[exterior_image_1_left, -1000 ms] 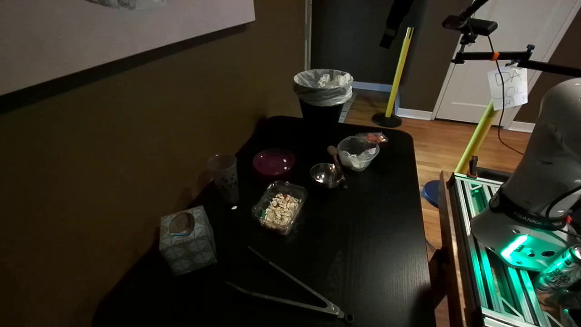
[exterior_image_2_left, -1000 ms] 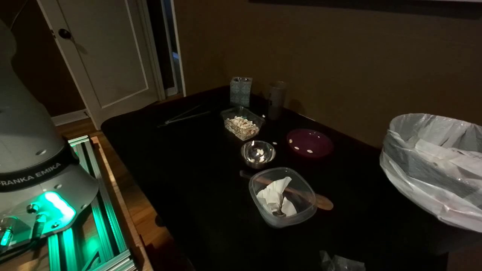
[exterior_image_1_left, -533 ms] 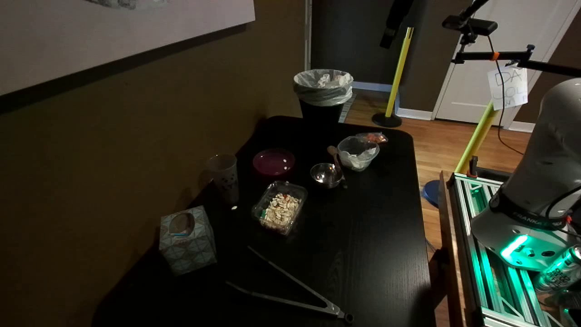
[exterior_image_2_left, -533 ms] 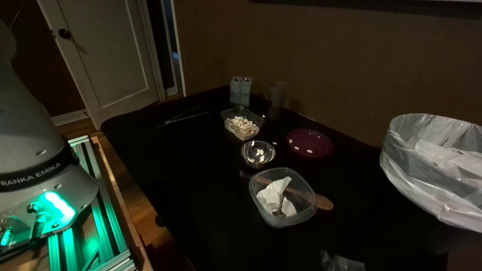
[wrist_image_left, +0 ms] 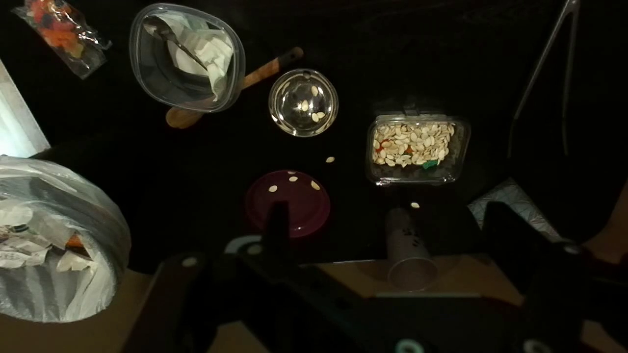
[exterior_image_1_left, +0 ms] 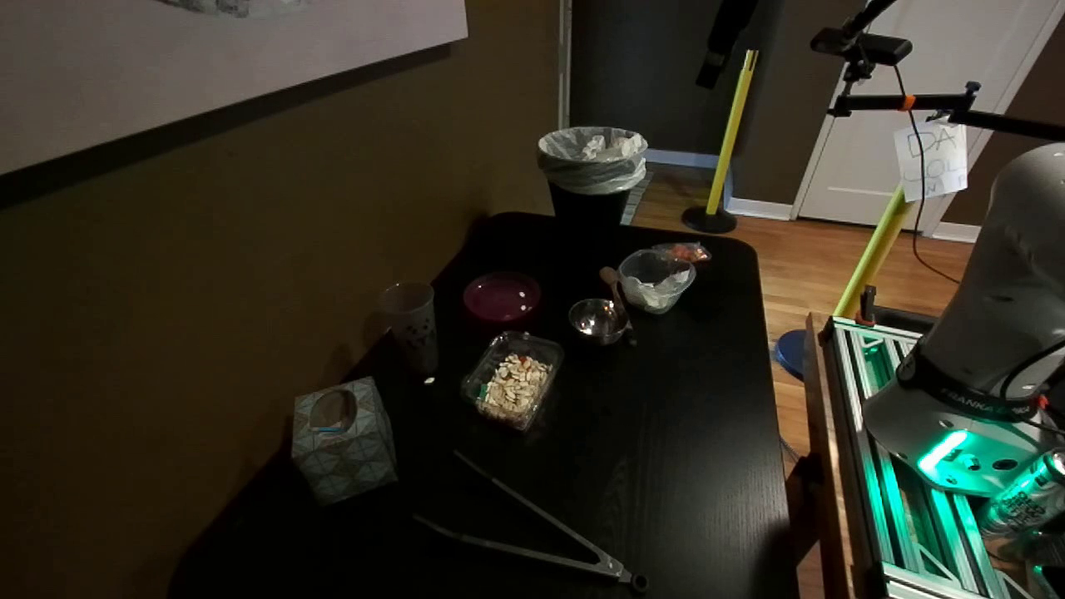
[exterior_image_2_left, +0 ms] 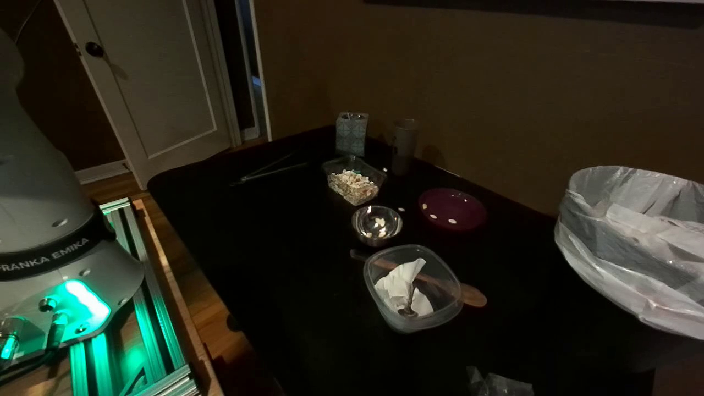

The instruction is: Move the silver bowl to the left, pick up the lunchbox on the right and put it on the lid

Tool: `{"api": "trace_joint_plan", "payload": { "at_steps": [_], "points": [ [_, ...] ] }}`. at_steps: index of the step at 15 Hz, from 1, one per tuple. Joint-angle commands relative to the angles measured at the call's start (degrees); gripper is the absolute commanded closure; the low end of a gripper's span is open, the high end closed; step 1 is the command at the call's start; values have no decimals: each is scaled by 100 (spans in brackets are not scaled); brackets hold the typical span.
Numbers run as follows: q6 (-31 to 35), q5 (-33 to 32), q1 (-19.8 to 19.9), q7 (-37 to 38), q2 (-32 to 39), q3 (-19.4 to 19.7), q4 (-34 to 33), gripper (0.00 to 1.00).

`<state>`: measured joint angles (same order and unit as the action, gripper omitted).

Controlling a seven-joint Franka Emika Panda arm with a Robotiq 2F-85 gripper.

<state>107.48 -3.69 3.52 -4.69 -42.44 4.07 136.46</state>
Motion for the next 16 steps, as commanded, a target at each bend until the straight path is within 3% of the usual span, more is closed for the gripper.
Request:
{"api": "trace_joint_plan", "payload": {
  "at_steps": [1, 16],
  "points": [
    [-13, -10, -20, 12, 4, 13, -13, 0],
    [120, -24, 5, 136, -7, -52, 36, 0]
  ]
}}
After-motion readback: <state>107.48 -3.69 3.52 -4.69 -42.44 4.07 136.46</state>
